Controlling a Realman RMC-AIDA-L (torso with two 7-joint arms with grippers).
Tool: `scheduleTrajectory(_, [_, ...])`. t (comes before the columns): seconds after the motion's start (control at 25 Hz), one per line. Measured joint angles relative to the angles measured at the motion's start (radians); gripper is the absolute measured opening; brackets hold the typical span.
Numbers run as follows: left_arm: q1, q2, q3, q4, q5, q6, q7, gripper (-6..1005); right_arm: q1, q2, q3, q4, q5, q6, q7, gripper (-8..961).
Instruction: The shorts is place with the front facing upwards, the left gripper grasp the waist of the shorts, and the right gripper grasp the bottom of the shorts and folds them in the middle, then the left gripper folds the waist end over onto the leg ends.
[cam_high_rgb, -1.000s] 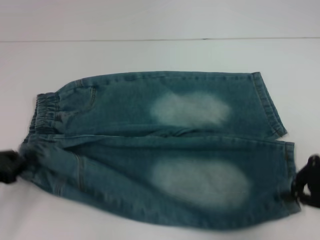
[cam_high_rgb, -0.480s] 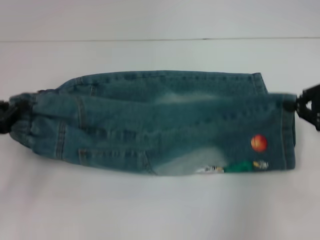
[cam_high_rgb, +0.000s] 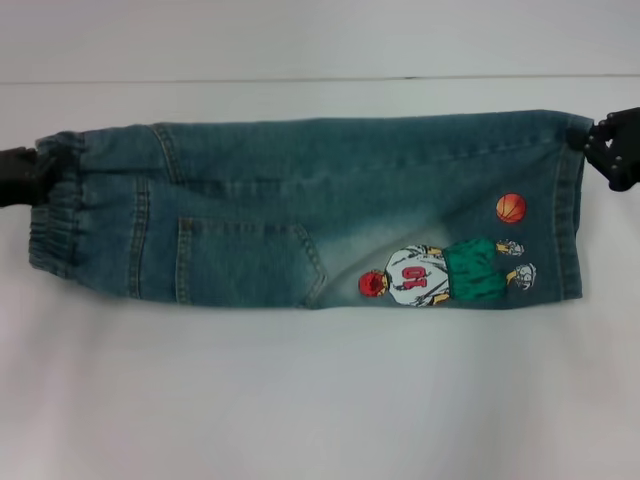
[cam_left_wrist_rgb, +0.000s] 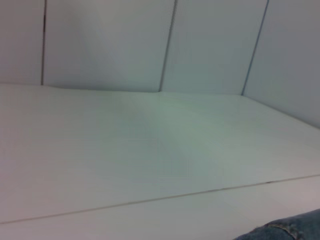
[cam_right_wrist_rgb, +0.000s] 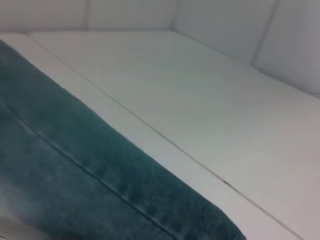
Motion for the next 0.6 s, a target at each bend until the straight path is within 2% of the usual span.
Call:
scheduleTrajectory(0.24, [-0.025,-0.003,0.061,-0.03,-0.001,-0.135,0.014,46,0.044,0.003,-0.037,0.125,0.012,0.214,-0.041,69])
scheduleTrajectory(0.48, [-0.041,-0.003,0.103,-0.06,-0.023,-0.186,0.039,47,0.117,0.002,-0.049,0.26,0.065,0.325,-0.144,75])
scheduleTrajectory(0.6, [-0.048,-0.002,0.113,-0.065,-0.029,-0.19,0.04,47,0.135,0.002,-0.062,0.278,0.069,0.352,-0.153,78])
